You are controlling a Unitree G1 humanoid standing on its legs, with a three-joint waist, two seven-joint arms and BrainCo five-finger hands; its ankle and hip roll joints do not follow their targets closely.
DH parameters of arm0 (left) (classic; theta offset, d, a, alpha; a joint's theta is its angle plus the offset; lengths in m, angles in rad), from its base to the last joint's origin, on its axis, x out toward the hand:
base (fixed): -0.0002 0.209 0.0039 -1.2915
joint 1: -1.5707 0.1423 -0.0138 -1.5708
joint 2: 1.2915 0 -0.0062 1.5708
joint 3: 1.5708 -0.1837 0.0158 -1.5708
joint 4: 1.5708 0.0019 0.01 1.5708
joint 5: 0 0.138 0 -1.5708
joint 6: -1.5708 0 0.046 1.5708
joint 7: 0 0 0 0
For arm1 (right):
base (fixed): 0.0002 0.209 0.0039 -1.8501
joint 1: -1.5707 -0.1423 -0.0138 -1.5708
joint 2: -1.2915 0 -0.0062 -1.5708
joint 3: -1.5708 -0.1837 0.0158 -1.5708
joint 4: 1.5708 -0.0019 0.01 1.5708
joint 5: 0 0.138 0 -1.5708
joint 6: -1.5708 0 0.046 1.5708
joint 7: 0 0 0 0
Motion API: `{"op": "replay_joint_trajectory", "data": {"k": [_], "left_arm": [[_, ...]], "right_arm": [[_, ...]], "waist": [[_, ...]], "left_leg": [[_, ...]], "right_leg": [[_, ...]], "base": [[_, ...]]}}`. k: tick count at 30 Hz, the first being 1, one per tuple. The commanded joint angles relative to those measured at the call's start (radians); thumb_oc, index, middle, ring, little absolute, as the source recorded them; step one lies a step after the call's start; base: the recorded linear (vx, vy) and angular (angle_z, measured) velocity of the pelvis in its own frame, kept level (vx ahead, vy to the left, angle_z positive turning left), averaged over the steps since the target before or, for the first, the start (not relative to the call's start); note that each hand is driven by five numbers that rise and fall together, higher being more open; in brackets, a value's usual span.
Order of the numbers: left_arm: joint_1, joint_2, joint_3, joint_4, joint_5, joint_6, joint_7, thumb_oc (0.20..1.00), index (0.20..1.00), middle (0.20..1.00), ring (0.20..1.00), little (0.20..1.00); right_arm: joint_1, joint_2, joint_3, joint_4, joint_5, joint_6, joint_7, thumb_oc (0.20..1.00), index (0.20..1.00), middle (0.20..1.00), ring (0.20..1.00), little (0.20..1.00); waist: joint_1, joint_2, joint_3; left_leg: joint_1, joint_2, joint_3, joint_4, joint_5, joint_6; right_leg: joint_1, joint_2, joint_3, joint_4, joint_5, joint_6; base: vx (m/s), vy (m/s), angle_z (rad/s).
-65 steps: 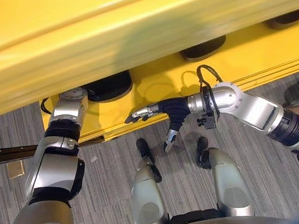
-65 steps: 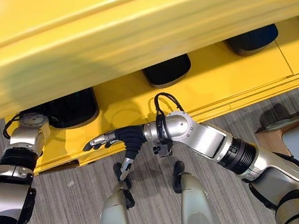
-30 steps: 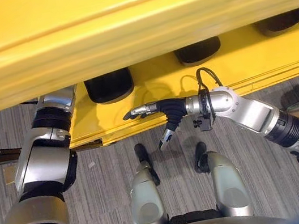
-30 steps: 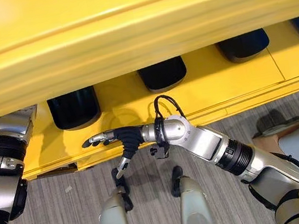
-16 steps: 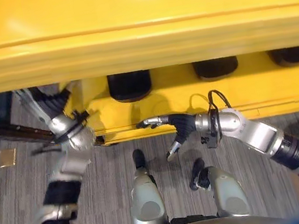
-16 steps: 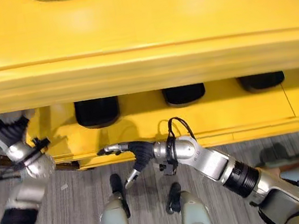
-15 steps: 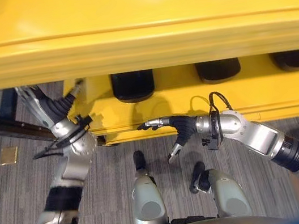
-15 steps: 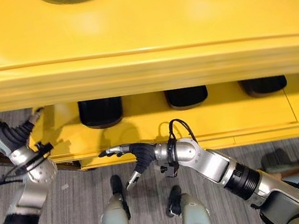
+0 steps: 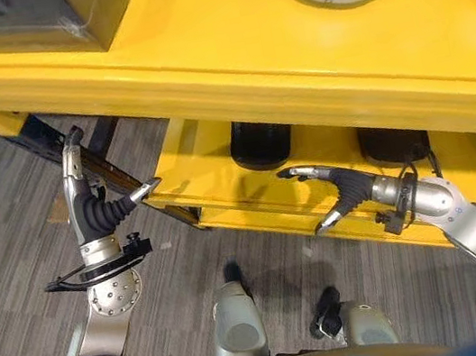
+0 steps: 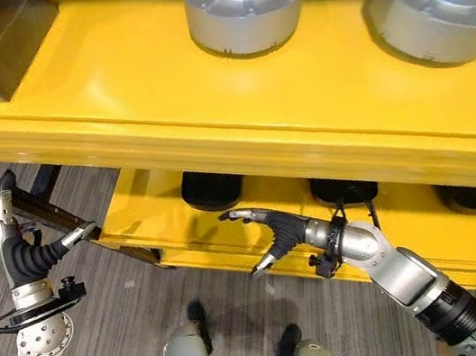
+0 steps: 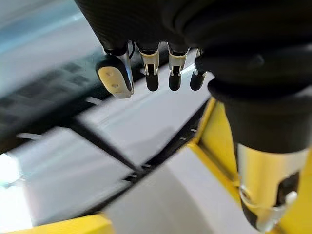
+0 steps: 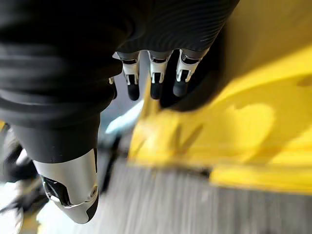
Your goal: Move parts from the plastic box to the shelf.
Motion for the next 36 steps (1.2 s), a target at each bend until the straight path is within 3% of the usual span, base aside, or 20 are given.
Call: {"op": "replay_joint_trajectory", "data": {"k": [1, 4, 6, 7, 10, 11, 12, 13, 14, 17, 18, 19, 20, 24, 26, 27, 28, 30, 34, 36], "left_arm": [[0.007, 0.054, 0.02, -0.07, -0.072, -0.009, -0.117, 1.0, 1.0, 1.0, 1.0, 1.0], [0.004, 0.064, -0.011, -0.066, -0.09, -0.001, -0.204, 1.0, 1.0, 1.0, 1.0, 1.0], [-0.004, 0.068, -0.023, -0.071, -0.088, 0.009, -0.23, 1.0, 1.0, 1.0, 1.0, 1.0], [-0.021, 0.065, -0.048, -0.077, -0.11, 0.034, -0.275, 1.0, 1.0, 1.0, 1.0, 1.0], [-0.033, 0.059, -0.078, -0.085, -0.115, 0.057, -0.318, 1.0, 1.0, 1.0, 1.0, 1.0], [-0.027, 0.058, -0.078, -0.091, -0.122, 0.071, -0.324, 1.0, 1.0, 1.0, 1.0, 1.0], [-0.005, 0.057, -0.075, -0.098, -0.125, 0.087, -0.326, 1.0, 1.0, 1.0, 1.0, 1.0], [0.005, 0.059, -0.07, -0.1, -0.128, 0.1, -0.334, 1.0, 1.0, 1.0, 1.0, 1.0], [0.005, 0.063, -0.072, -0.097, -0.126, 0.11, -0.343, 1.0, 1.0, 1.0, 1.0, 1.0], [-0.035, 0.075, -0.11, -0.092, -0.129, 0.136, -0.405, 1.0, 1.0, 1.0, 1.0, 1.0], [-0.04, 0.08, -0.129, -0.086, -0.127, 0.107, -0.461, 1.0, 1.0, 1.0, 1.0, 1.0], [-0.04, 0.082, -0.131, -0.085, -0.129, 0.102, -0.464, 1.0, 1.0, 1.0, 1.0, 1.0], [-0.046, 0.096, -0.145, -0.075, -0.139, 0.071, -0.492, 1.0, 1.0, 1.0, 1.0, 1.0], [-0.044, 0.104, -0.165, -0.07, -0.206, 0.033, -0.528, 1.0, 1.0, 1.0, 1.0, 1.0], [-0.038, 0.088, -0.18, -0.092, -0.225, 0.047, -0.539, 1.0, 1.0, 1.0, 1.0, 1.0], [-0.024, 0.076, -0.183, -0.11, -0.232, 0.06, -0.533, 1.0, 1.0, 1.0, 1.0, 1.0], [-0.007, 0.071, -0.177, -0.123, -0.235, 0.063, -0.516, 1.0, 1.0, 1.0, 1.0, 1.0], [0.004, 0.071, -0.162, -0.15, -0.243, 0.088, -0.51, 1.0, 1.0, 1.0, 1.0, 1.0], [-0.005, 0.083, -0.143, -0.155, -0.289, 0.073, -0.552, 1.0, 1.0, 1.0, 1.0, 1.0], [-0.006, 0.08, -0.129, -0.165, -0.406, 0.109, -0.542, 1.0, 1.0, 1.0, 1.0, 1.0]], "right_arm": [[-0.078, 0.059, 0.039, 0.033, 0.083, 0.021, 0.036, 1.0, 1.0, 1.0, 1.0, 1.0], [-0.065, 0.09, 0.043, 0.051, 0.077, 0.048, 0.02, 1.0, 1.0, 1.0, 1.0, 1.0], [-0.073, 0.105, 0.051, 0.067, 0.073, 0.06, 0.01, 1.0, 1.0, 1.0, 1.0, 1.0], [-0.074, 0.118, 0.061, 0.082, 0.081, 0.081, -0.003, 1.0, 1.0, 1.0, 1.0, 1.0], [-0.061, 0.135, 0.06, 0.109, 0.082, 0.093, 0.001, 1.0, 1.0, 1.0, 1.0, 1.0], [-0.067, 0.14, 0.06, 0.118, 0.083, 0.097, 0.01, 1.0, 1.0, 1.0, 1.0, 1.0], [-0.099, 0.152, 0.08, 0.135, 0.09, 0.108, 0.025, 1.0, 1.0, 1.0, 1.0, 1.0], [-0.132, 0.16, 0.101, 0.144, 0.089, 0.125, 0.029, 1.0, 1.0, 1.0, 1.0, 1.0], [-0.16, 0.165, 0.119, 0.148, 0.09, 0.143, 0.028, 1.0, 1.0, 1.0, 1.0, 1.0], [-0.162, 0.165, 0.125, 0.177, 0.092, 0.139, 0.025, 1.0, 1.0, 1.0, 1.0, 1.0], [-0.131, 0.159, 0.108, 0.19, 0.09, 0.116, 0.003, 1.0, 1.0, 1.0, 1.0, 1.0], [-0.127, 0.157, 0.106, 0.189, 0.09, 0.113, 0.0, 1.0, 1.0, 1.0, 1.0, 1.0], [-0.095, 0.143, 0.09, 0.178, 0.086, 0.095, -0.006, 1.0, 1.0, 1.0, 1.0, 1.0], [-0.129, 0.112, 0.088, 0.196, 0.07, 0.102, 0.037, 1.0, 1.0, 1.0, 1.0, 1.0], [-0.184, 0.111, 0.102, 0.24, 0.03, 0.091, 0.053, 1.0, 1.0, 1.0, 1.0, 1.0], [-0.227, 0.104, 0.124, 0.256, 0.025, 0.093, 0.061, 1.0, 1.0, 1.0, 1.0, 1.0], [-0.273, 0.1, 0.148, 0.271, 0.028, 0.09, 0.062, 1.0, 1.0, 1.0, 1.0, 1.0], [-0.33, 0.114, 0.176, 0.273, 0.014, 0.114, 0.044, 1.0, 1.0, 1.0, 1.0, 1.0], [-0.373, 0.112, 0.178, 0.312, 0.005, 0.105, -0.015, 1.0, 1.0, 1.0, 1.0, 1.0], [-0.405, 0.11, 0.165, 0.364, -0.023, 0.066, -0.045, 1.0, 1.0, 1.0, 1.0, 1.0]], "waist": [[0.006, -0.06, -0.037], [0.014, -0.079, -0.043], [0.021, -0.089, -0.04], [0.026, -0.099, -0.041], [0.039, -0.091, -0.043], [0.053, -0.09, -0.041], [0.084, -0.091, -0.042], [0.1, -0.09, -0.044], [0.101, -0.085, -0.044], [0.069, -0.061, -0.041], [0.055, -0.056, -0.05], [0.055, -0.058, -0.051], [0.05, -0.071, -0.054], [0.049, -0.064, -0.042], [0.057, -0.058, -0.032], [0.073, -0.063, -0.024], [0.089, -0.067, -0.02], [0.098, -0.049, -0.027], [0.112, -0.048, -0.014], [0.121, -0.038, 0.004]], "left_leg": [[0.217, -0.005, 0.009, -0.143, -0.023, -0.016], [0.24, -0.05, 0.002, -0.181, -0.062, 0.018], [0.239, -0.062, 0.006, -0.173, -0.074, 0.028], [0.242, -0.077, 0.018, -0.17, -0.085, 0.036], [0.252, -0.074, 0.023, -0.183, -0.089, 0.027], [0.257, -0.072, 0.046, -0.198, -0.074, 0.018], [0.278, -0.068, 0.11, -0.239, -0.043, 0.006], [0.294, -0.073, 0.143, -0.267, -0.026, 0.005], [0.302, -0.082, 0.148, -0.287, -0.018, 0.012], [0.253, -0.094, 0.056, -0.289, -0.014, 0.068], [0.181, -0.077, 0.006, -0.274, 0.032, 0.082], [0.172, -0.077, 0.001, -0.269, 0.033, 0.081], [0.117, -0.075, -0.025, -0.233, 0.033, 0.069], [0.087, -0.053, -0.019, -0.229, 0.081, 0.019], [0.087, -0.053, -0.048, -0.226, 0.08, 0.004], [0.067, -0.055, -0.114, -0.19, 0.072, -0.008], [0.057, -0.062, -0.166, -0.181, 0.069, -0.009], [0.083, -0.026, -0.158, -0.289, 0.134, -0.022], [0.07, -0.018, -0.174, -0.289, 0.141, -0.026], [0.056, -0.02, -0.185, -0.277, 0.14, -0.026]], "right_leg": [[-0.074, 0.034, 0.046, -0.108, 0.16, 0.098], [-0.055, -0.016, 0.073, -0.159, 0.236, 0.172], [-0.043, -0.035, 0.067, -0.187, 0.267, 0.194], [-0.029, -0.063, 0.052, -0.237, 0.325, 0.215], [-0.009, -0.068, 0.016, -0.32, 0.372, 0.219], [-0.01, -0.078, -0.032, -0.331, 0.387, 0.219], [-0.002, -0.098, -0.156, -0.315, 0.411, 0.219], [0.005, -0.105, -0.214, -0.281, 0.412, 0.219], [0.002, -0.114, -0.217, -0.227, 0.411, 0.219], [-0.037, -0.101, -0.017, 0.028, 0.296, 0.197], [-0.003, -0.012, 0.109, 0.076, 0.15, 0.144], [0.004, -0.007, 0.117, 0.063, 0.143, 0.141], [0.066, 0.043, 0.156, -0.045, 0.092, 0.124], [0.082, 0.058, 0.143, -0.146, 0.098, 0.112], [0.085, 0.059, 0.157, -0.16, 0.09, 0.102], [0.086, 0.061, 0.184, -0.169, 0.09, 0.092], [0.082, 0.065, 0.208, -0.179, 0.093, 0.084], [0.071, 0.076, 0.187, -0.163, 0.076, 0.076], [0.052, 0.077, 0.172, -0.15, 0.081, 0.081], [0.033, 0.072, 0.163, -0.12, 0.071, 0.081]], "base": [[-0.17, 0.312, 0.11], [-0.19, 0.255, 0.24], [-0.16, 0.101, 0.23], [-0.17, 0.088, 0.11], [-0.1, 0.043, -0.14], [-0.19, 0.036, -0.46], [-0.29, 0.05, -0.67], [-0.27, 0.07, -1.19], [-0.18, 0.066, -1.63], [-0.15, -0.085, -0.59], [-0.18, -0.308, 1.0], [-0.23, -0.5, 1.15], [-0.1, -0.35, 1.6], [-0.15, -0.252, 0.43], [-0.12, -0.122, -0.41], [-0.12, -0.074, -0.37], [-0.15, -0.035, -0.61], [-0.14, -0.016, -0.88], [-0.09, -0.049, 0.07], [-0.09, -0.004, 0.14]]}}
